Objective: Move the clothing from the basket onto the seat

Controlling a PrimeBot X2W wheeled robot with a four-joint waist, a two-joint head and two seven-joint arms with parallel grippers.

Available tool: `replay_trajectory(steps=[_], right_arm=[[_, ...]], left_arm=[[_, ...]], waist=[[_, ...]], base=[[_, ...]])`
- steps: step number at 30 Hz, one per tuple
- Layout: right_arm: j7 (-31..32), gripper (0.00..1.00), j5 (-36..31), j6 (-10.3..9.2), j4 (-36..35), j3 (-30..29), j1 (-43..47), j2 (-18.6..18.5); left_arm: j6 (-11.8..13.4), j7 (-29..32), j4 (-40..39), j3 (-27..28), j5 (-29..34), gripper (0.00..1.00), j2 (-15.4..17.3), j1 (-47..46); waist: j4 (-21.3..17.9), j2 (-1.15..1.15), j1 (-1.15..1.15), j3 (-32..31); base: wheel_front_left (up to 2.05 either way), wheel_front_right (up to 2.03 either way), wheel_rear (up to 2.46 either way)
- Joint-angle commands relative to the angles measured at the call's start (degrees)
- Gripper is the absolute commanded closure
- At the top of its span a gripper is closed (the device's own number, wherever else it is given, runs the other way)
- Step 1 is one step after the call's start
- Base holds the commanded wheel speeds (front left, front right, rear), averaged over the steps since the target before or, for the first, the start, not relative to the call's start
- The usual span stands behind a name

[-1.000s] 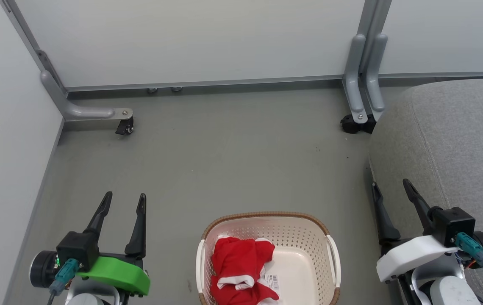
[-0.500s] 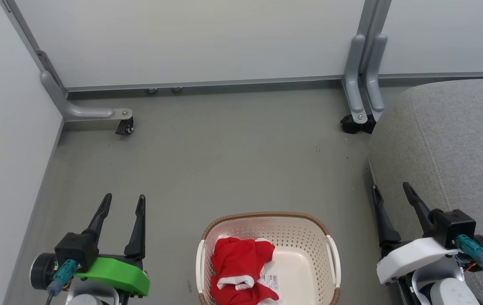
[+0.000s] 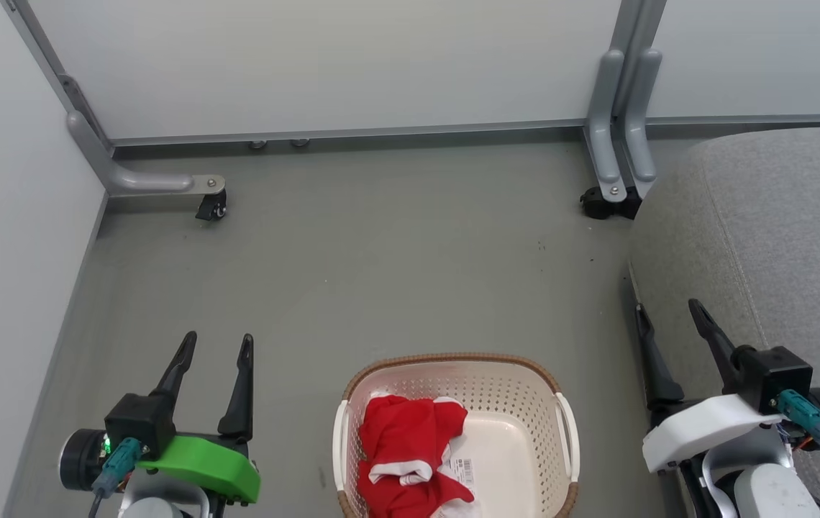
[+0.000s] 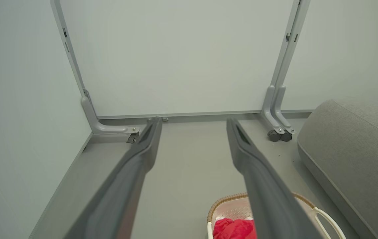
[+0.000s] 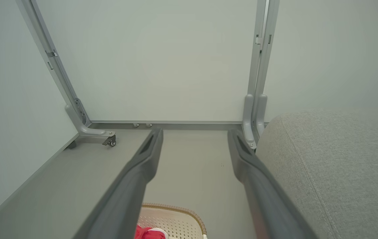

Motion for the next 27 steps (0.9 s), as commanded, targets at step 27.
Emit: replay_trajectory(steps=[27], right_arm=[[-1.0, 0.00, -1.6, 0.00, -9.3, 0.1, -17.9, -0.1]], left_arm=[[-0.2, 0.2, 31.1, -33.1, -3.0, 0.00, -3.5, -32.4]], waist=[[-7.2, 0.00, 0.00, 32.4]], base=[[0.00, 0.00, 0.00]])
